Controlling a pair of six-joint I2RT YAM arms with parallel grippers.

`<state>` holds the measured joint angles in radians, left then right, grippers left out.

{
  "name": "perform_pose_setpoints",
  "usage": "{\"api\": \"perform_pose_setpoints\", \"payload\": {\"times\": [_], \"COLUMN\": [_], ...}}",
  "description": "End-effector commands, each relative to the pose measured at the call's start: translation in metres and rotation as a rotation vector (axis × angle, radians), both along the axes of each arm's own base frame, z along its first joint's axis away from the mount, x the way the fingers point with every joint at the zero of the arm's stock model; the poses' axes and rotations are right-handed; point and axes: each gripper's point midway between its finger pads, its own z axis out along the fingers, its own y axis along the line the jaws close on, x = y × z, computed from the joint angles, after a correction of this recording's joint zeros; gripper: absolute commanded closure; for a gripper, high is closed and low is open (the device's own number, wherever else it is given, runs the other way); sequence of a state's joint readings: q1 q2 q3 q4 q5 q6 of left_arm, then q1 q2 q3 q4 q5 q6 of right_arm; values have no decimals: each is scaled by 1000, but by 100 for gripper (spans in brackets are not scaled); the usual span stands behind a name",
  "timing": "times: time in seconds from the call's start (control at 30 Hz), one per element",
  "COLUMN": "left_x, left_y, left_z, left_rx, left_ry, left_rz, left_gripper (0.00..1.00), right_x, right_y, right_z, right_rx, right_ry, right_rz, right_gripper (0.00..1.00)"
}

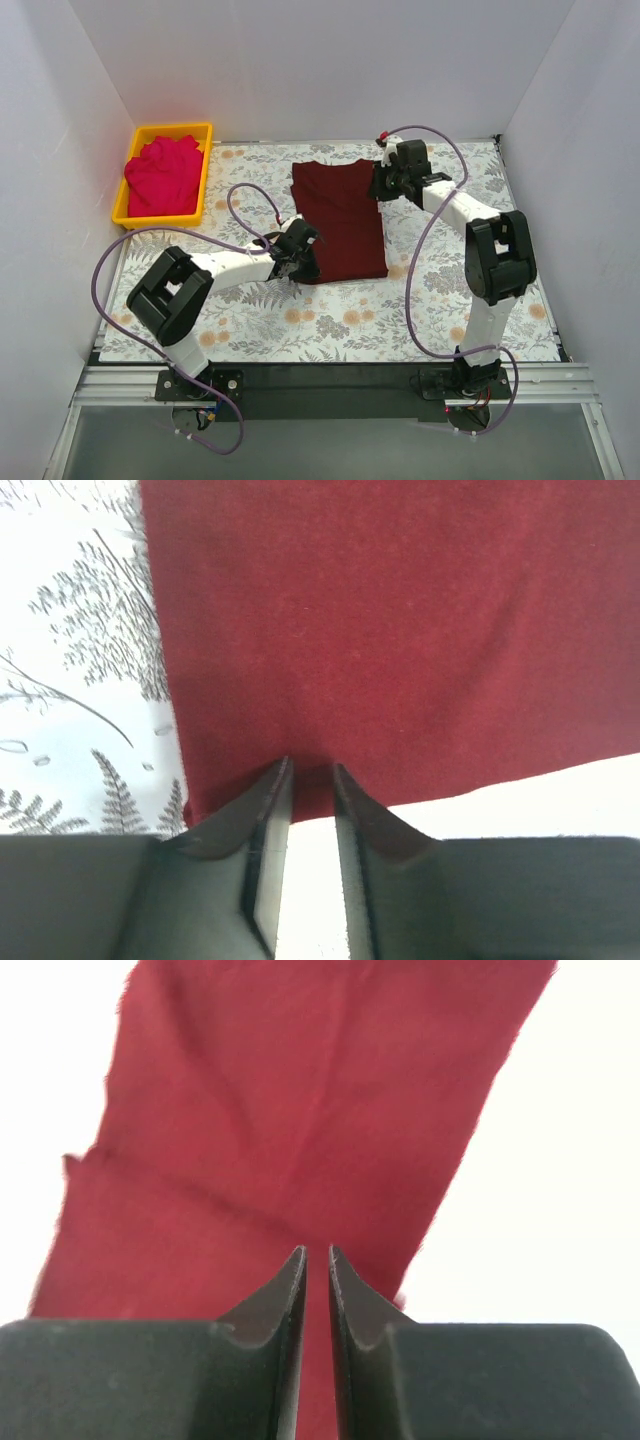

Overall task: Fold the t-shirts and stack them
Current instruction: Fold the tshirt

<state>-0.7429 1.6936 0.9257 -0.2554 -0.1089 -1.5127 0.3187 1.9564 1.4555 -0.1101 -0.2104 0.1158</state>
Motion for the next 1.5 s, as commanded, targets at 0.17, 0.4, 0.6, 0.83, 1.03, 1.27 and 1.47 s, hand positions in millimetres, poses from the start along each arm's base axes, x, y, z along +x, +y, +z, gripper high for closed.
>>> {"api": "perform_pose_setpoints", "payload": {"times": [0.17,0.4,0.6,0.83,1.03,1.27,1.47], "left_x": [-12,-12,-26,-63,-55,-28,-20], "left_y": [1,3,23,51,46,29,37], "left_z": [53,44,-26,-51,-7,49,11], "left_rx": [-96,-124,-55,-63,-139,-251,-207], "left_ry": [-47,-53,113,257,164,-2,63], "left_rz": [17,39,93,180,166,123,162], "left_gripper": [74,85,99,100,100,100,100], "right_x": [-132,-193,-200,-219,-214,-225,-231], "right_y": [29,22,-1,-28,-21,25,68], "right_z": [26,-4,-63,-100,-54,-2,-12], "right_rx": [318,425,434,530,604,631,645], "right_ry": [102,202,316,451,379,307,333], "right_rz": [221,236,157,66,117,304,397], "right_gripper": [79,72,80,85,85,82,81]}}
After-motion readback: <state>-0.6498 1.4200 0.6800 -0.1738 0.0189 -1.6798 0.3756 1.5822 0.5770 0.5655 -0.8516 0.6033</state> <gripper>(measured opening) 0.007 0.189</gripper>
